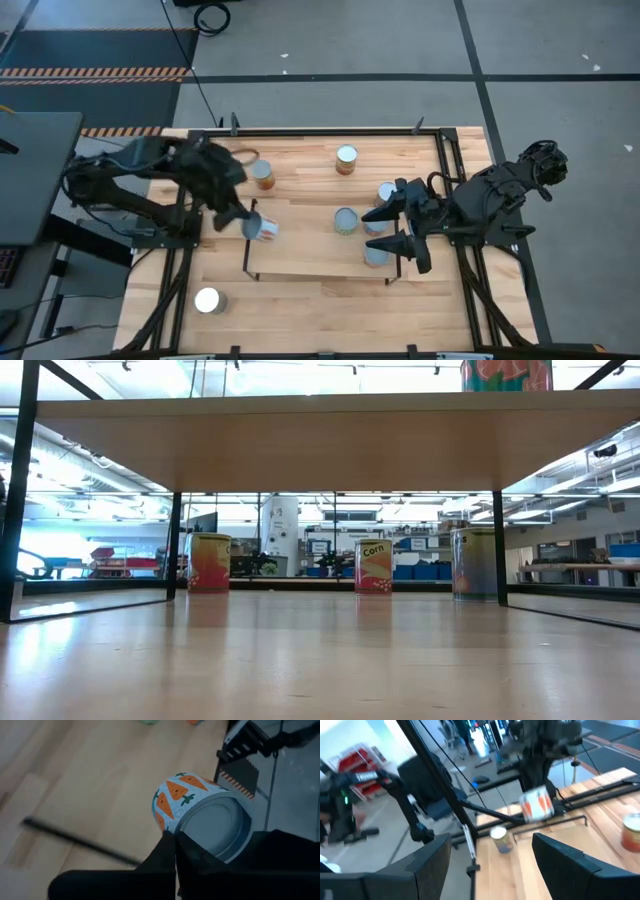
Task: Pick and place cans onto a shelf
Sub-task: Put the small canned carrots on the shelf
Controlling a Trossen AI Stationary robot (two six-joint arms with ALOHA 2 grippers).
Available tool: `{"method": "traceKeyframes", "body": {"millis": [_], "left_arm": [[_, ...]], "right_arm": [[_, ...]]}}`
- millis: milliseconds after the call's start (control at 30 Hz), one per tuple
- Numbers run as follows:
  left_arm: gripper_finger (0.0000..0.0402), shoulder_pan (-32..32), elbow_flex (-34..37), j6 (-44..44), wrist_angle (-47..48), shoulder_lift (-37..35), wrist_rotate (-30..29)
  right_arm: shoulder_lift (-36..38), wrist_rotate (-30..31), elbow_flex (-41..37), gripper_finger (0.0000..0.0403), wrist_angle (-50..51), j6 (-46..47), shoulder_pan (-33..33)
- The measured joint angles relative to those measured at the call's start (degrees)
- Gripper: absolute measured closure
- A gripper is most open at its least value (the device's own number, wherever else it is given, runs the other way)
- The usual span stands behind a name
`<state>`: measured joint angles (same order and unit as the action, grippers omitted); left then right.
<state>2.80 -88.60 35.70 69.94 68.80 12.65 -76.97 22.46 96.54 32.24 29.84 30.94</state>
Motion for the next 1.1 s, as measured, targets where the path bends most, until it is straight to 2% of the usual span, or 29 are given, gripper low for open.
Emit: {"method": "traceKeyframes", "body": {"millis": [167, 300, 567, 700, 1000, 1100], "left_arm": [[0.0401, 5.0, 0.1, -0.3, -7.4, 8.0, -1.6], [0.0401, 6.5, -1.8, -1.6, -11.3, 14.9, -2.2], [0.0401, 8.4, -13.7, -7.9, -3.1, 26.1, -6.9], [0.0400, 7.9, -14.3, -8.9, -0.6, 29.2, -6.9], [0.0388, 7.9, -14.3, -8.2, -4.2, 32.5, -8.5], [0.0382, 7.9, -14.3, -7.5, -4.9, 32.6, -10.7]], "right_arm": [[0.0, 0.0, 0.0, 0.0117, -4.2, -1.7, 0.0], [0.0, 0.7, 0.0, 0.0117, -4.0, -6.9, -0.1], [0.0, 1.9, 0.0, 0.0117, 2.2, -4.2, -1.7], [0.0, 1.9, 0.0, 0.0117, 7.1, -4.4, -2.8], [-3.1, 1.9, 0.0, 0.0117, 14.1, -10.4, -4.5], [-4.6, 1.5, 0.0, 0.0117, 17.4, -10.9, -4.5]]}}
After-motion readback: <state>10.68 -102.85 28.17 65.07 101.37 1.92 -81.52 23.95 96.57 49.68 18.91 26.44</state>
